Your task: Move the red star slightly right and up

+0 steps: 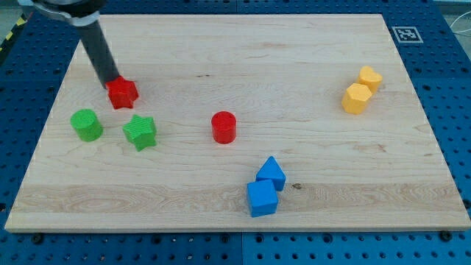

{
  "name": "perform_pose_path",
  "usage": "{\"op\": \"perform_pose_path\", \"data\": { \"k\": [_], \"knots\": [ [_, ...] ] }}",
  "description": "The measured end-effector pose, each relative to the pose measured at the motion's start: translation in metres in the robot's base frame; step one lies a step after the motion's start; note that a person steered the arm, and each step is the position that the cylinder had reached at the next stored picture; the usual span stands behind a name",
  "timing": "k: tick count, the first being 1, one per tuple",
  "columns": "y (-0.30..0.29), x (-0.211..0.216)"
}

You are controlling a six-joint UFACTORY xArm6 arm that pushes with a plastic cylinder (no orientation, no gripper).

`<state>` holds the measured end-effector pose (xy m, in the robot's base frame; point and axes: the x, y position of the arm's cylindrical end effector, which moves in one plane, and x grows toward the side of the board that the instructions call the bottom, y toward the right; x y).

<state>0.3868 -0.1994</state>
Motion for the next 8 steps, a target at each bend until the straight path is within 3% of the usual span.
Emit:
{"op": "perform_pose_path", "data": {
  "k": [3,6,8],
  "knots": [
    [0.090,0.036],
    [0.060,-0.003],
    [0.027,-0.004]
  ]
}}
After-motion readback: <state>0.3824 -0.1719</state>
